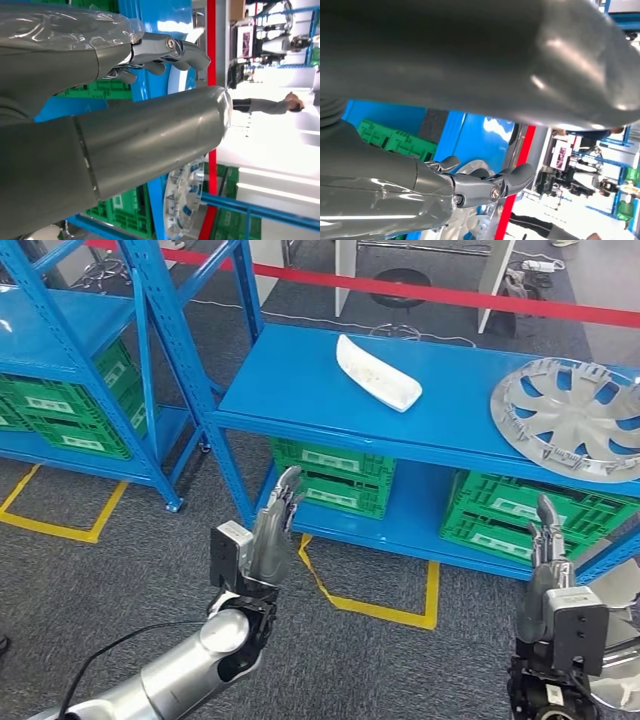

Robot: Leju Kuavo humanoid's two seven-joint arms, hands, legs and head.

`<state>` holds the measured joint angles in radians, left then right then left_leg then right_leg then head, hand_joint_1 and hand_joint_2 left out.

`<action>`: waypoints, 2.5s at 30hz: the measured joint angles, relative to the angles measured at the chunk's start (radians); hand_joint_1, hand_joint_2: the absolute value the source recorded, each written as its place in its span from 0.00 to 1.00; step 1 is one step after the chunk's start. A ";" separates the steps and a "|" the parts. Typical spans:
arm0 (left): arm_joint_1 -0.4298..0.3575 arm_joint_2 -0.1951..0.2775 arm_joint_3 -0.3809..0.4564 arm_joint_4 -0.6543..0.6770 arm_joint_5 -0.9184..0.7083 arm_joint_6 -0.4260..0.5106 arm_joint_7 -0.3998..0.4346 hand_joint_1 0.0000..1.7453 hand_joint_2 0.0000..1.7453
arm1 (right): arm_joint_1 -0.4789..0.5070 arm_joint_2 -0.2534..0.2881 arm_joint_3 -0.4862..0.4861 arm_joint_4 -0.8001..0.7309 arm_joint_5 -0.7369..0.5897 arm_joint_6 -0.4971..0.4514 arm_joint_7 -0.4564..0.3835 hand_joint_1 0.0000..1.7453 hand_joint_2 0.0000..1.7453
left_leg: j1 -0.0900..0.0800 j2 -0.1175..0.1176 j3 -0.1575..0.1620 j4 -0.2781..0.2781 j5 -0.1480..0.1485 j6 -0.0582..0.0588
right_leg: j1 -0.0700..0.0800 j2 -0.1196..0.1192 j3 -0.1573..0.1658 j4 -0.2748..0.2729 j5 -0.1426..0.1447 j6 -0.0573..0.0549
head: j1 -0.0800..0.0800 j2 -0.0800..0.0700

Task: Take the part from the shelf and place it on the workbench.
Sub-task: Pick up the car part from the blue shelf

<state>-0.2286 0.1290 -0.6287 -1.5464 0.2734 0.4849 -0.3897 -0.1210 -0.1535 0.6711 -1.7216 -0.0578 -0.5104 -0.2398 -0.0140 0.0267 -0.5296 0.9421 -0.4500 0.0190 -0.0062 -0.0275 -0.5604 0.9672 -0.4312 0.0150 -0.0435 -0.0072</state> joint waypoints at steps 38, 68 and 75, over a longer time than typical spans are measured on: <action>-0.005 0.000 0.000 -0.003 -0.020 -0.012 0.000 0.00 0.00 | -0.010 -0.001 -0.002 -0.014 0.010 -0.021 0.008 0.00 0.00 | 0.010 -0.012 -0.071 0.174 -0.094 -0.035 | -0.004 0.016 0.017 -0.019 -0.001 -0.022 | -0.012 0.000; 0.014 0.010 0.000 -0.019 -0.033 0.008 0.008 0.00 0.00 | -0.003 -0.001 0.009 -0.016 0.019 -0.017 0.022 0.00 0.00 | 0.009 -0.022 -0.034 0.176 -0.073 -0.026 | -0.008 0.037 0.014 -0.005 -0.007 -0.025 | -0.015 0.000; 0.021 0.015 0.000 -0.020 -0.033 0.009 0.009 0.00 0.00 | -0.003 -0.001 0.011 -0.015 0.018 -0.016 0.025 0.00 0.00 | -0.005 -0.024 -0.146 0.117 0.024 0.000 | -0.001 0.045 0.097 -0.010 -0.073 -0.028 | -0.028 0.000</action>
<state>-0.2073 0.1440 -0.6287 -1.5663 0.2407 0.4943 -0.3804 -0.1235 -0.1549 0.6819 -1.7370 -0.0401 -0.5264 -0.2147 -0.0186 0.0022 -0.6756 1.0589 -0.4256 0.0191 -0.0076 0.0175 -0.4634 0.9576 -0.5042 -0.0125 -0.0711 -0.0072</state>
